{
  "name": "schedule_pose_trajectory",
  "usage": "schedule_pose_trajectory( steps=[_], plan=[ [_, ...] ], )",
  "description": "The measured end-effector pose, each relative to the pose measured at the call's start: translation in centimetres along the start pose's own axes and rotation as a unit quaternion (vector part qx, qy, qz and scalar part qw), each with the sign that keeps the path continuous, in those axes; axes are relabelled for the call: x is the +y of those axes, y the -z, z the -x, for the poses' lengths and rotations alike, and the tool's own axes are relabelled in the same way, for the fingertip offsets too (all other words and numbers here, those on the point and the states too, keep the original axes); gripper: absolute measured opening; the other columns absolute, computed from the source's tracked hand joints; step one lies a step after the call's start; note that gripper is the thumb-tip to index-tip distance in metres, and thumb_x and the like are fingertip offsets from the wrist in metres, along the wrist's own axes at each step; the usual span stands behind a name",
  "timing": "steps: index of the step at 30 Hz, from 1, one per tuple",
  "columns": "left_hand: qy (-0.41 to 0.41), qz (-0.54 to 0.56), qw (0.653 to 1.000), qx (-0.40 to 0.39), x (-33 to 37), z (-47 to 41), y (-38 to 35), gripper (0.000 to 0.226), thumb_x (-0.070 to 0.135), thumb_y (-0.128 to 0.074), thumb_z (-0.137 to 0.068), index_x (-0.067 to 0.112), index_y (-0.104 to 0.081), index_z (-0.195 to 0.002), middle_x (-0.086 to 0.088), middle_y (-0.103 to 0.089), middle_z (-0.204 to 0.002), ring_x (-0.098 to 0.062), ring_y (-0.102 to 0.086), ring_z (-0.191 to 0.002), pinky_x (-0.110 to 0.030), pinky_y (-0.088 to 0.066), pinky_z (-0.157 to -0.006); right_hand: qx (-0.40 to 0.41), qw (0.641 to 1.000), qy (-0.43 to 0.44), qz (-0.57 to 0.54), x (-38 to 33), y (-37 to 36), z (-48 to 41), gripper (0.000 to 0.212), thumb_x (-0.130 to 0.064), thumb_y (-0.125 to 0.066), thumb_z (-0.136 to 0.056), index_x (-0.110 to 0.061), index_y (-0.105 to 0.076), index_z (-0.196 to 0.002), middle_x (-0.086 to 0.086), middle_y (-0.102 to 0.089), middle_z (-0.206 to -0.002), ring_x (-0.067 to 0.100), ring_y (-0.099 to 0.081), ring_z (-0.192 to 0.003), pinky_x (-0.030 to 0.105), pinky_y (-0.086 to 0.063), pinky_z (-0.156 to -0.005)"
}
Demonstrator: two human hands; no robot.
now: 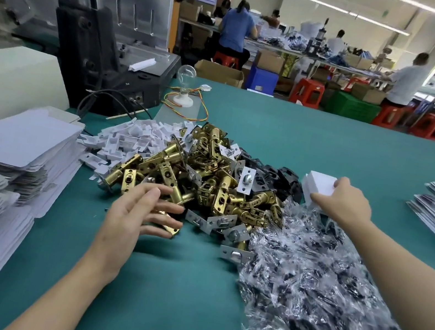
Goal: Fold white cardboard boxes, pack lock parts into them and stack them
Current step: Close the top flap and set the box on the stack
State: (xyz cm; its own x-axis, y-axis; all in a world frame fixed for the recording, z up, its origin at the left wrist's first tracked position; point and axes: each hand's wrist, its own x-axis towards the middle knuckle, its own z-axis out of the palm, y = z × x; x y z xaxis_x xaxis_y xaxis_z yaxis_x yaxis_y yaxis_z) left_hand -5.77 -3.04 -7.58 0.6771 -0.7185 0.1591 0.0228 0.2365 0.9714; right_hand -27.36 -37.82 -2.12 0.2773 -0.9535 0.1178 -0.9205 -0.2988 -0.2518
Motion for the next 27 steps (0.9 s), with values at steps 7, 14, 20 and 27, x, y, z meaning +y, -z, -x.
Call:
schedule_pose_trajectory(
  steps=[7, 14, 20, 27],
  plan=[
    [0.003, -0.001, 1.0, -0.003, -0.2, 0.0, 0.3, 0.034, 0.039, -0.049, -0.103, 0.014, -0.07, -0.112, -0.015, -0.08, -0.102, -0.037, -0.078, -0.085, -0.04, -0.066, -0.069, -0.005, 1.0, -0.018, -0.018, -0.7, -0.8, -2.1, 0.062, -0.04, -0.072, -0.089, 0.0, -0.043, -0.126, 0.022, -0.062, -0.115, 0.04, -0.062, -0.103, 0.044, -0.055, -0.075],
    [0.01, -0.009, 1.0, -0.013, -0.2, -0.1, -0.1, 0.028, 0.038, -0.051, -0.103, 0.022, -0.075, -0.103, -0.016, -0.079, -0.1, -0.035, -0.078, -0.084, -0.037, -0.066, -0.069, 0.014, 0.999, -0.034, -0.037, -1.0, -1.7, -2.8, 0.066, -0.037, -0.072, -0.091, 0.001, -0.038, -0.132, 0.028, -0.057, -0.125, 0.046, -0.06, -0.109, 0.045, -0.052, -0.077],
    [0.011, -0.027, 0.999, -0.017, -0.3, -0.2, 0.0, 0.025, 0.02, -0.046, -0.11, 0.009, -0.069, -0.111, -0.015, -0.08, -0.099, -0.034, -0.078, -0.082, -0.035, -0.065, -0.067, 0.019, 0.998, -0.05, -0.019, -1.1, -2.1, -2.9, 0.072, -0.039, -0.075, -0.09, 0.0, -0.035, -0.135, 0.031, -0.053, -0.128, 0.047, -0.061, -0.104, 0.041, -0.046, -0.07],
    [0.016, -0.036, 0.999, -0.025, 0.0, -0.2, -0.2, 0.022, 0.019, -0.049, -0.11, 0.009, -0.069, -0.111, -0.012, -0.08, -0.098, -0.031, -0.078, -0.08, -0.032, -0.064, -0.066, -0.022, 0.997, -0.051, 0.047, -3.5, 0.2, -1.4, 0.09, -0.06, -0.072, -0.087, -0.004, -0.032, -0.145, 0.029, -0.046, -0.14, 0.047, -0.052, -0.125, 0.056, -0.046, -0.1]
  ],
)
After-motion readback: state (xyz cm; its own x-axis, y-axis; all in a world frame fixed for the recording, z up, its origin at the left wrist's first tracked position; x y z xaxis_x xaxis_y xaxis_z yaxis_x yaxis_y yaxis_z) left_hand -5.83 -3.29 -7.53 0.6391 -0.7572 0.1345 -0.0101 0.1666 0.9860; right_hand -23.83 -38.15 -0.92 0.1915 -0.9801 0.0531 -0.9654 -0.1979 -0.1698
